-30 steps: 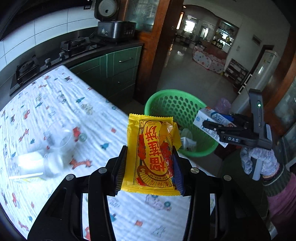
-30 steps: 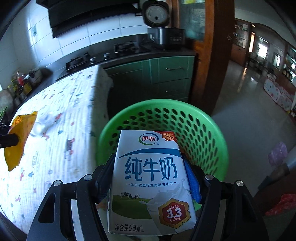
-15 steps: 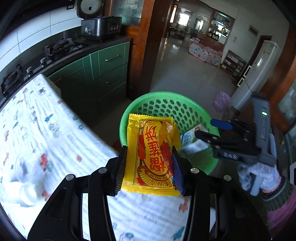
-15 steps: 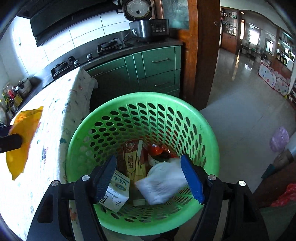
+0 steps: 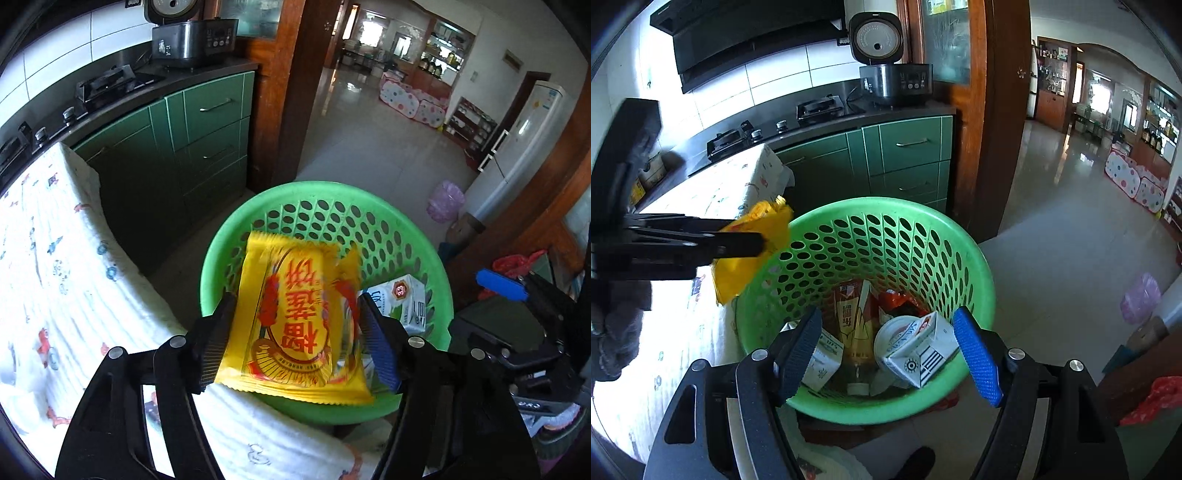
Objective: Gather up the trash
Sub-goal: 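Open the left tool to drop the yellow snack bag into the basket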
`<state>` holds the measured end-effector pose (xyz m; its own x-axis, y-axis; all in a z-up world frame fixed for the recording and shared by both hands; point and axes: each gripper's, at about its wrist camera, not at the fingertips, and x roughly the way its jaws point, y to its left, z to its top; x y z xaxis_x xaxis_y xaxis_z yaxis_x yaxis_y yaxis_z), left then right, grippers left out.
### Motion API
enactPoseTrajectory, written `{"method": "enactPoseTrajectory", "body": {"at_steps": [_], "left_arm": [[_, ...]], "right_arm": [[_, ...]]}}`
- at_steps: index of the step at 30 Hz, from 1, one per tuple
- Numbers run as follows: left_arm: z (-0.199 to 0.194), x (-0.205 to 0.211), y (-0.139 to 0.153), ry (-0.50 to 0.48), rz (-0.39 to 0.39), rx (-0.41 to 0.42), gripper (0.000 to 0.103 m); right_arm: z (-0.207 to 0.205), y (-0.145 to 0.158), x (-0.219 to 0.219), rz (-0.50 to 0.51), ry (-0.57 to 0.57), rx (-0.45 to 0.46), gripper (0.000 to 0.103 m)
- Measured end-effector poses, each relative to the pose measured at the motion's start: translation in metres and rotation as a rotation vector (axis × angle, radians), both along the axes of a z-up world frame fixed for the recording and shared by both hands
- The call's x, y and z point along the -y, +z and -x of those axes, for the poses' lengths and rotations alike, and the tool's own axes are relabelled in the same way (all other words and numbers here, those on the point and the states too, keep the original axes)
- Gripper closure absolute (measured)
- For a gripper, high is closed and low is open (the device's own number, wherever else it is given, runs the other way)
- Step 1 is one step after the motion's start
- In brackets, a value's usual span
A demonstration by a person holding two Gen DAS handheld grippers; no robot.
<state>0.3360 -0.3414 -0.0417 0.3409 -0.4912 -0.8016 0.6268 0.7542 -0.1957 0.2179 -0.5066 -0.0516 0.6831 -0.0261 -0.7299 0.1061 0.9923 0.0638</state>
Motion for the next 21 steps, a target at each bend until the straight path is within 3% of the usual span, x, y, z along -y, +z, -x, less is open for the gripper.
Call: {"method": "enactPoseTrajectory", "body": {"at_steps": [2, 9, 21], "left_arm": [[0.001, 0.001, -0.001, 0.0, 0.002, -0.004, 0.032], [0.013, -0.021, 0.008, 0.023, 0.016, 0.022, 0.032], [0.041, -0.122, 0.028, 0.167, 0.003, 0.06, 0.032]], "right_arm": [[0.003, 0.001, 0.001, -0.008, -0.002, 0.002, 0.031], [0.007, 0.004, -0.009, -0.018, 0.001, 0.001, 0.031], [0.008, 0.027, -0.066, -0.016, 0.087, 0.032, 0.03]]}}
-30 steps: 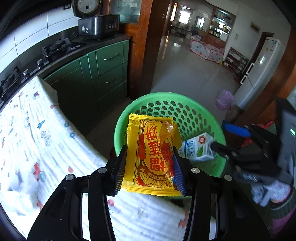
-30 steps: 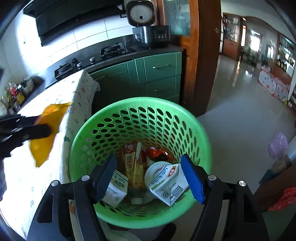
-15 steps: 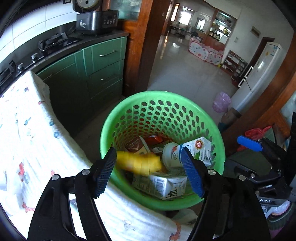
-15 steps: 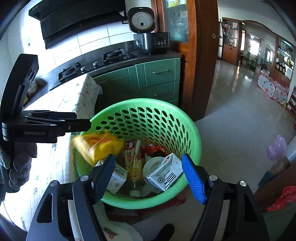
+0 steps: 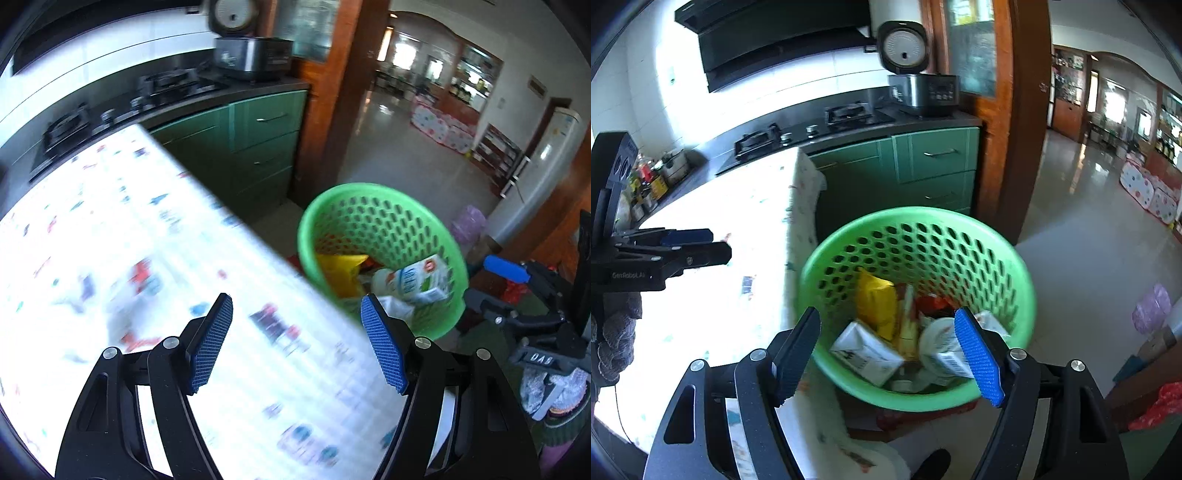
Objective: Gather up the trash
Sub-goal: 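Move both tools back toward the clear plastic bottle on the table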
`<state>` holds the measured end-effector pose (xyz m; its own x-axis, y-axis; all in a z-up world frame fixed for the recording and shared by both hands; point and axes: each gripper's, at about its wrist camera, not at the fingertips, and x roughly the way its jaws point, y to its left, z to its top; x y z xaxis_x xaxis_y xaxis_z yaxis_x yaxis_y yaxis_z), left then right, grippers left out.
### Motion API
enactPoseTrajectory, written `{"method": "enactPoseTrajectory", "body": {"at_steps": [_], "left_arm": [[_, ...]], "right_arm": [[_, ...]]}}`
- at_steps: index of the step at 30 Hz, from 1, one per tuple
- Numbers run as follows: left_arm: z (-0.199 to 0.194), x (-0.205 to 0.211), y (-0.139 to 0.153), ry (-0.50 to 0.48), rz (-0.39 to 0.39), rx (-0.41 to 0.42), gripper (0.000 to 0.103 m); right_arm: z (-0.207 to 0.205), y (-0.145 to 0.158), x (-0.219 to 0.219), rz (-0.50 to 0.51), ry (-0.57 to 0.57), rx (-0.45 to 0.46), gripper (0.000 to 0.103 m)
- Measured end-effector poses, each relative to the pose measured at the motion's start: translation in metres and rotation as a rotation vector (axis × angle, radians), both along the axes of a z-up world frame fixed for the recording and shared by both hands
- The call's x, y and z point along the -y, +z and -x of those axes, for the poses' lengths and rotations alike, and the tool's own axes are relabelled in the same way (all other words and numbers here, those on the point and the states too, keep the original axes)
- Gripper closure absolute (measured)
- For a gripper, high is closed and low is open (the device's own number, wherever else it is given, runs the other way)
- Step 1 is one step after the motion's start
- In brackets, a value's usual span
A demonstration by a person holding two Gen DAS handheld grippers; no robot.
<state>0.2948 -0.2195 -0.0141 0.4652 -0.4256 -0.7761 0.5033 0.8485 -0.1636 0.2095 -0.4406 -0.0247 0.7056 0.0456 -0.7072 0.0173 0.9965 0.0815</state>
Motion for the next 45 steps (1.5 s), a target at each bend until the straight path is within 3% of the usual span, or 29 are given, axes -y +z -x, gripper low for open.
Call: {"method": "enactPoseTrajectory", "body": {"at_steps": [13, 22, 31, 45], "left_arm": [[0.01, -0.133, -0.001, 0.226, -0.018, -0.012, 0.032], [0.011, -0.207, -0.007, 0.358, -0.001, -0.029, 0.032], [0.011, -0.242, -0.016, 0.416, 0.005, -0.048, 0.032], [0.003, -0.262, -0.028, 0.444, 0.011, -0.077, 0.032]], "right_arm": [[-0.019, 0.012, -0.084, 0.008, 0.143, 0.015, 0.028], [-0.053, 0.009, -0.144, 0.004, 0.247, -0.012, 0.028], [-0.096, 0.001, -0.201, 0.001, 0.341, -0.028, 0.028], [-0.163, -0.021, -0.263, 0.02, 0.409, -0.061, 0.028]]}}
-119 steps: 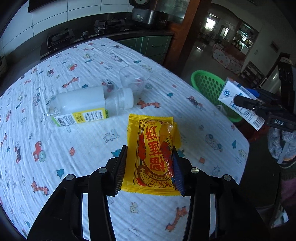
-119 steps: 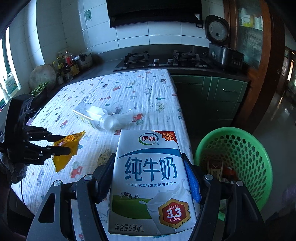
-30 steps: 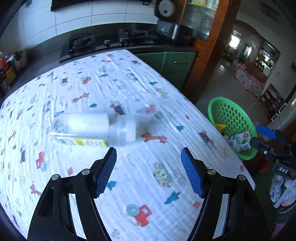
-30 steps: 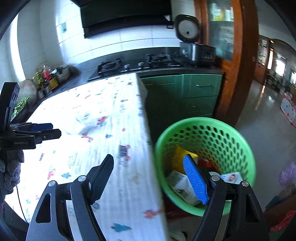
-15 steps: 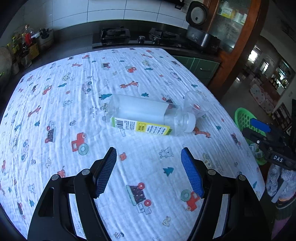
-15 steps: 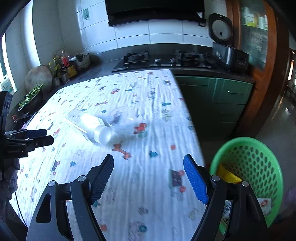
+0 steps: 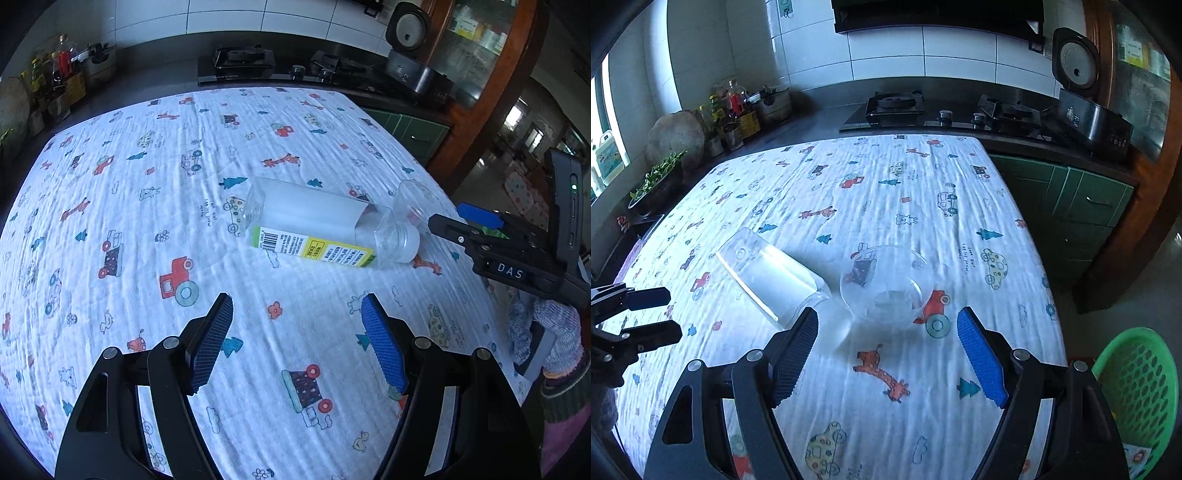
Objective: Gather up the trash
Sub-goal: 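Close the right tool around the clear plastic bottle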
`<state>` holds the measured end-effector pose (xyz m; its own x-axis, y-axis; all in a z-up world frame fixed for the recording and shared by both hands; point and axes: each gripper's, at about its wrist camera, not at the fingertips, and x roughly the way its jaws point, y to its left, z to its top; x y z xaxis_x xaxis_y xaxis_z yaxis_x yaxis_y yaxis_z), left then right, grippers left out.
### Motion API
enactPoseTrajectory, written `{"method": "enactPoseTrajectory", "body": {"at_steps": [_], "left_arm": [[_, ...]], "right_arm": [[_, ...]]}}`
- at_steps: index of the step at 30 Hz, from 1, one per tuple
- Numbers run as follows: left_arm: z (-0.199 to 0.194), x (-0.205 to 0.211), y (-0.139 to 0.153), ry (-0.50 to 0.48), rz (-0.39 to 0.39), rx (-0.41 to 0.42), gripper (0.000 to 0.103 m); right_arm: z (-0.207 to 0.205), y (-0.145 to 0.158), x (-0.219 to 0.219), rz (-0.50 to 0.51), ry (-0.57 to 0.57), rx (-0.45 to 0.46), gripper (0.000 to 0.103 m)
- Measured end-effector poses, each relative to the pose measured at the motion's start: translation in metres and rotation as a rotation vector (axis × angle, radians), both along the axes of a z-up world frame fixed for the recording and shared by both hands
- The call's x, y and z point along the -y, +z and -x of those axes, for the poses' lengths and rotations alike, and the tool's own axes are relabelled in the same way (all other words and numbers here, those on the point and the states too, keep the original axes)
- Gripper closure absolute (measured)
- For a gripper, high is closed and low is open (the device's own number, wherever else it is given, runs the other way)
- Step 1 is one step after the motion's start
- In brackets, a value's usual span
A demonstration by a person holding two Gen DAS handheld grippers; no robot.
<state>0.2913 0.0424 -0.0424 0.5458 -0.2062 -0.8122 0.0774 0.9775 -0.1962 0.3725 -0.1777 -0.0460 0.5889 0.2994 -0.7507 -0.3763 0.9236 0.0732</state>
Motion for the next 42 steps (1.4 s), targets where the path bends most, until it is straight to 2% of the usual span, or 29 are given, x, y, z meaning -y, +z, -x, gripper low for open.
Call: {"method": "enactPoseTrajectory", "body": {"at_steps": [3, 7, 11, 17, 20, 25, 30, 37, 42], "left_arm": [[-0.001, -0.006, -0.002, 0.006, 0.003, -0.003, 0.032], [0.0, -0.015, -0.004, 0.024, 0.007, -0.008, 0.031], [0.002, -0.024, -0.004, 0.04, 0.008, -0.007, 0.031], [0.007, -0.038, -0.006, 0.062, 0.012, -0.008, 0.031], [0.007, -0.043, -0.008, 0.073, 0.014, -0.012, 0.031], [0.008, -0.053, -0.011, 0.089, 0.022, -0.015, 0.031], [0.009, -0.058, -0.015, 0.093, 0.021, -0.024, 0.031], [0.006, -0.062, -0.02, 0.099, 0.028, -0.032, 0.031], [0.004, -0.061, -0.022, 0.094, 0.027, -0.037, 0.031]], "right_arm": [[-0.004, 0.002, -0.005, 0.013, -0.001, 0.02, 0.028], [-0.003, 0.011, -0.015, 0.023, 0.055, 0.036, 0.027], [-0.002, 0.017, -0.036, 0.061, 0.127, 0.055, 0.026], [-0.008, 0.03, -0.069, 0.025, 0.259, 0.041, 0.026], [-0.008, 0.03, -0.092, 0.054, 0.337, 0.042, 0.026], [-0.013, 0.017, -0.125, 0.115, 0.454, -0.002, 0.026], [-0.023, -0.001, -0.146, 0.173, 0.507, -0.029, 0.026], [-0.031, -0.021, -0.16, 0.249, 0.561, -0.059, 0.026], [-0.037, -0.035, -0.16, 0.257, 0.562, -0.095, 0.027]]}}
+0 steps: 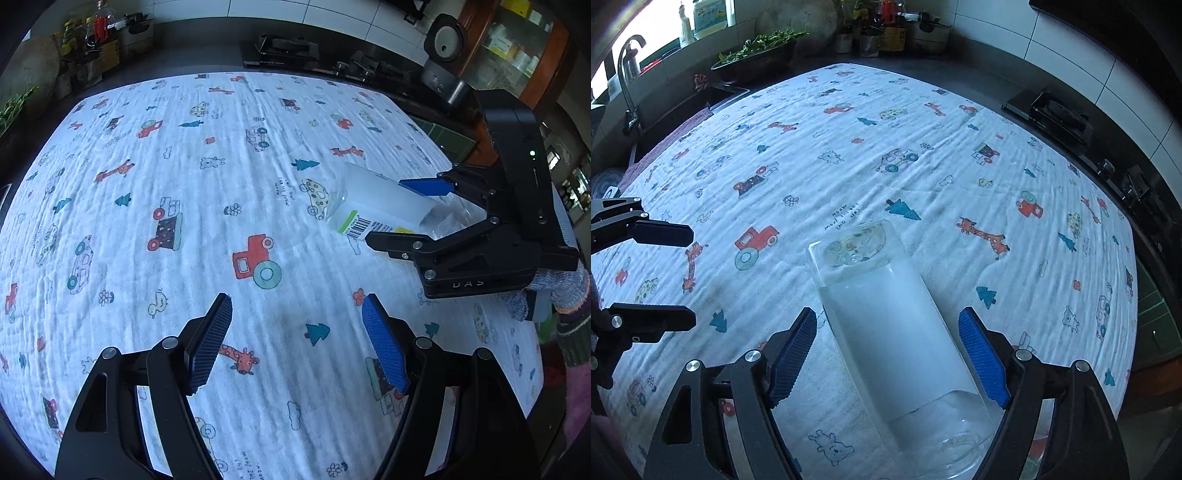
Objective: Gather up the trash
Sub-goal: 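Close the right tool around the clear plastic bottle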
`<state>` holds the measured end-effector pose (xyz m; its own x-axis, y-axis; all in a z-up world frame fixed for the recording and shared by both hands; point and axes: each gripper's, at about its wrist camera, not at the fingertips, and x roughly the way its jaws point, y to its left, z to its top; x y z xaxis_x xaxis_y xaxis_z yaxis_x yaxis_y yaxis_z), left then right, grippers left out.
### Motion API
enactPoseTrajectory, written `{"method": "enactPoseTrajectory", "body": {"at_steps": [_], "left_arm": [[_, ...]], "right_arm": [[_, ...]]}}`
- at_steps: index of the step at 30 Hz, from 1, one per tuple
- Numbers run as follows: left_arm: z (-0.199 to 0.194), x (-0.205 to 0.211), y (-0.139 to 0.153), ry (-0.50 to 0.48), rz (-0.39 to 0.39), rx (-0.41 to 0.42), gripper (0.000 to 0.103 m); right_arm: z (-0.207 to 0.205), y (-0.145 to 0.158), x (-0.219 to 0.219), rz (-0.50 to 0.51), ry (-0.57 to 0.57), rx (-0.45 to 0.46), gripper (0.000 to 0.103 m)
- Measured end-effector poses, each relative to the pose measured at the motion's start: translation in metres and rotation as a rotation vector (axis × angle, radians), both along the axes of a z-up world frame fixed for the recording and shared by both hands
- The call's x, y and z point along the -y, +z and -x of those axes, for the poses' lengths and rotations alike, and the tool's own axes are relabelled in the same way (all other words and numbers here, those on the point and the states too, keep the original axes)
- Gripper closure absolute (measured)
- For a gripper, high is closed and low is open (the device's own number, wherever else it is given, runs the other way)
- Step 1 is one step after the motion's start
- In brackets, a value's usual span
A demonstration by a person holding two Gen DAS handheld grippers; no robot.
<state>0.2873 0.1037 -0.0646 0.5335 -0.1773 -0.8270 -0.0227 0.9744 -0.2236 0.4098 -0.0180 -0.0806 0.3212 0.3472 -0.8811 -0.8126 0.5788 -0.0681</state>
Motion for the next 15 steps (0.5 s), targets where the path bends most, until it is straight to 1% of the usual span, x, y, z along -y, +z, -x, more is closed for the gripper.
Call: {"method": "enactPoseTrajectory", "body": {"at_steps": [3, 4, 7, 10, 12, 15], "left_arm": [[-0.0012, -0.0012, -0.0015, 0.0, -0.001, -0.004, 0.031], [-0.0012, -0.0013, -0.0016, 0.001, -0.002, -0.005, 0.031], [-0.0014, -0.0032, -0.0025, 0.006, 0.001, -0.007, 0.031], [-0.002, -0.0037, -0.0035, 0.01, 0.001, -0.008, 0.031], [-0.0019, -0.0034, -0.0045, 0.011, 0.003, -0.01, 0.031], [-0.0019, -0.0021, -0.0056, 0.009, 0.0, -0.012, 0.031]], "right_arm": [[-0.001, -0.0062, 0.0005, 0.015, 0.003, 0.0, 0.028], [-0.0014, -0.0068, 0.0009, 0.015, 0.0, 0.0, 0.03], [-0.002, -0.0058, 0.0026, 0.008, -0.002, -0.016, 0.032], [0.0022, -0.0078, 0.0005, 0.039, 0.008, -0.002, 0.034], [0.0016, -0.012, 0.0009, 0.053, 0.002, -0.013, 0.034], [0.0026, -0.0114, 0.0053, 0.028, -0.014, -0.015, 0.037]]}}
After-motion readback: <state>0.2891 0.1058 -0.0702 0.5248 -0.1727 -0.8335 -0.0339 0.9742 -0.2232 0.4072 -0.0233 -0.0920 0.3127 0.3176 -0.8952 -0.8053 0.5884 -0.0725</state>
